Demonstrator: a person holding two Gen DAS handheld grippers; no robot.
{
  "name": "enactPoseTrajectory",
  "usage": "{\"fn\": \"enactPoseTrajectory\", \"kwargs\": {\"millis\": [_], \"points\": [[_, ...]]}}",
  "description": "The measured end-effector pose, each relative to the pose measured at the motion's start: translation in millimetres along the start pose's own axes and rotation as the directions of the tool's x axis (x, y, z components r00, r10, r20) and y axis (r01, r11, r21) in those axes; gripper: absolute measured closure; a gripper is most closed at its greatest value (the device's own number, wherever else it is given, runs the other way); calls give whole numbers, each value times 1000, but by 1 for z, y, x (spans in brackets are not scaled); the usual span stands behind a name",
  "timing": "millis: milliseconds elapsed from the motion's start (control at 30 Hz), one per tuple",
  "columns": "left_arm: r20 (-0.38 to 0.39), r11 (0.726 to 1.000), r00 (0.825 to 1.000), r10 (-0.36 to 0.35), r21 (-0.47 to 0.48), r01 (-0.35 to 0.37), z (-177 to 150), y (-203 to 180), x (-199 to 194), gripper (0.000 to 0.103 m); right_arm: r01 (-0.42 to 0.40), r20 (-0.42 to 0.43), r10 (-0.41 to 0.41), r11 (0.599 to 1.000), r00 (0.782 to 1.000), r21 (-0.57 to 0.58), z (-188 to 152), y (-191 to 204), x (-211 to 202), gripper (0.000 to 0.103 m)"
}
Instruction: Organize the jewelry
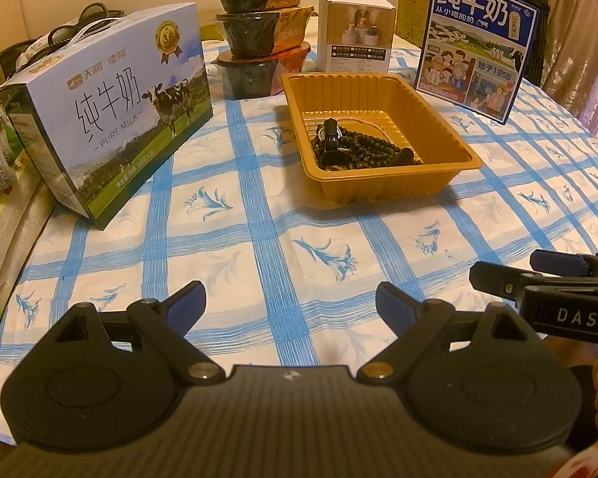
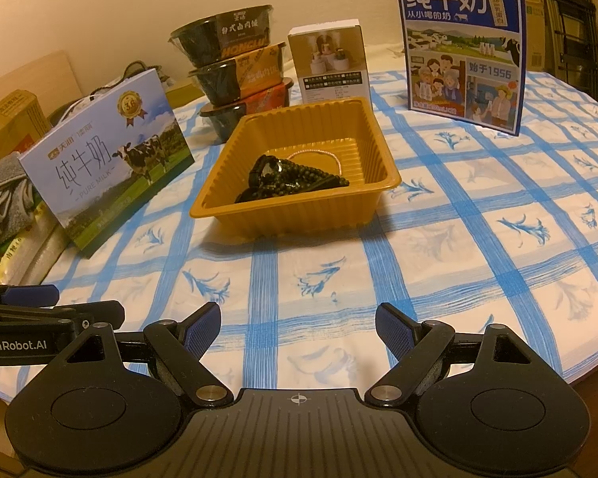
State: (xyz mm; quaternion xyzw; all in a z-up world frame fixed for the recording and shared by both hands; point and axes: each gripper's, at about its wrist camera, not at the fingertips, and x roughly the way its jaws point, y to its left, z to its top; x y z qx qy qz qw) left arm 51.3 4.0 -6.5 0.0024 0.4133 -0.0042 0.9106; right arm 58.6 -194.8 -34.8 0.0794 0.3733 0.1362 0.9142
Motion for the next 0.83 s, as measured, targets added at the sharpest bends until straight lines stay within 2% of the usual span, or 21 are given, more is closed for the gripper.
{"fn": "enactPoseTrajectory", "kwargs": {"millis": [833], "points": [[-11,1000,1000,-3,1,3,-3,0,8,12,3,-8,-3,1000,1000,6,-3,-3,8,19]]}}
